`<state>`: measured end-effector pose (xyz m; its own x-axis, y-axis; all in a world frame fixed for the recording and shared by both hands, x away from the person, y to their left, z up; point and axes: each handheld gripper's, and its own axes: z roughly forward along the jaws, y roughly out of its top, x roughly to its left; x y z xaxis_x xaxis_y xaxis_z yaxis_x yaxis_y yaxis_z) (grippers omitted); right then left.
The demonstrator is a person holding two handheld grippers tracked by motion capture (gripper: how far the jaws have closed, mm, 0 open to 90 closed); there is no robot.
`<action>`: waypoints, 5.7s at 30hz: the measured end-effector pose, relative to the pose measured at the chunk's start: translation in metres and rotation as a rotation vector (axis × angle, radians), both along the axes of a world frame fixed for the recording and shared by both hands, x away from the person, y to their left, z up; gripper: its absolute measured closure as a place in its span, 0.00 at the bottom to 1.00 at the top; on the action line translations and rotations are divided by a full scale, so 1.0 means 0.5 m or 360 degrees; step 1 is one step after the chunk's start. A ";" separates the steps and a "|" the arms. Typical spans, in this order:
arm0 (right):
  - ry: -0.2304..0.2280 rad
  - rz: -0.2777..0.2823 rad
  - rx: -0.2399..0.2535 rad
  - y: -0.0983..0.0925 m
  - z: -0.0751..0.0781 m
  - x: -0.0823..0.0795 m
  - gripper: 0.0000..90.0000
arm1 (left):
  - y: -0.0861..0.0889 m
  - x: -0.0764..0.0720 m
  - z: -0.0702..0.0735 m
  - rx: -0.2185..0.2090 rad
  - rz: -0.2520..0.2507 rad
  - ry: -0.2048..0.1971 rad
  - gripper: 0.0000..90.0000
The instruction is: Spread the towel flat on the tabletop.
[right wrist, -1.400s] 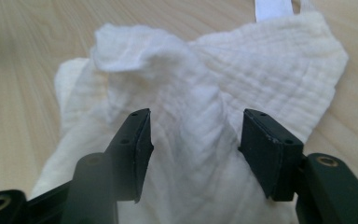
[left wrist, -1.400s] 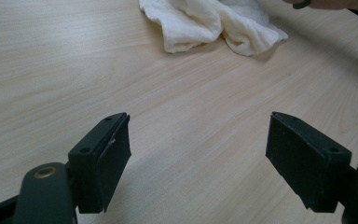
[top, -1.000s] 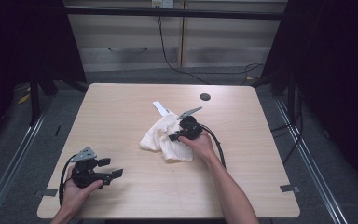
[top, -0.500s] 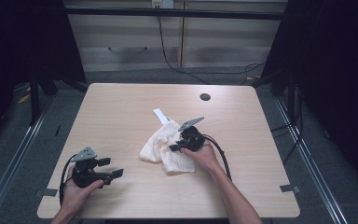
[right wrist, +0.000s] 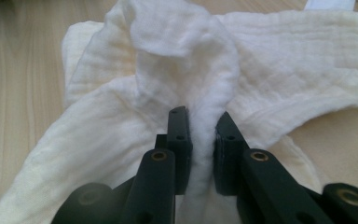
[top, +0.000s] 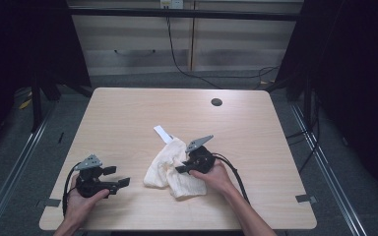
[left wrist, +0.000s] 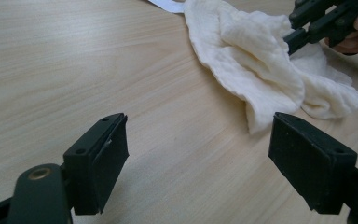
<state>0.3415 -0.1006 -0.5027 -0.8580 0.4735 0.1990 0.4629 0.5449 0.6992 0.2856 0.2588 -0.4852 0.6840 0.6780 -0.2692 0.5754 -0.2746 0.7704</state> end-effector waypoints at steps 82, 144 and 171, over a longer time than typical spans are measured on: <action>-0.0268 -0.0315 0.0623 -0.230 0.264 -0.074 0.98 | 0.008 0.001 -0.001 0.0006 0.0015 0.0013 0.23; 0.0085 -0.0407 0.0189 -0.166 -0.007 0.072 0.98 | -0.011 -0.005 0.001 0.0001 -0.0009 0.0030 0.30; 0.0139 -0.0341 0.0212 -0.147 -0.012 -0.025 0.98 | -0.236 0.010 -0.029 0.0097 -0.0409 0.0077 0.70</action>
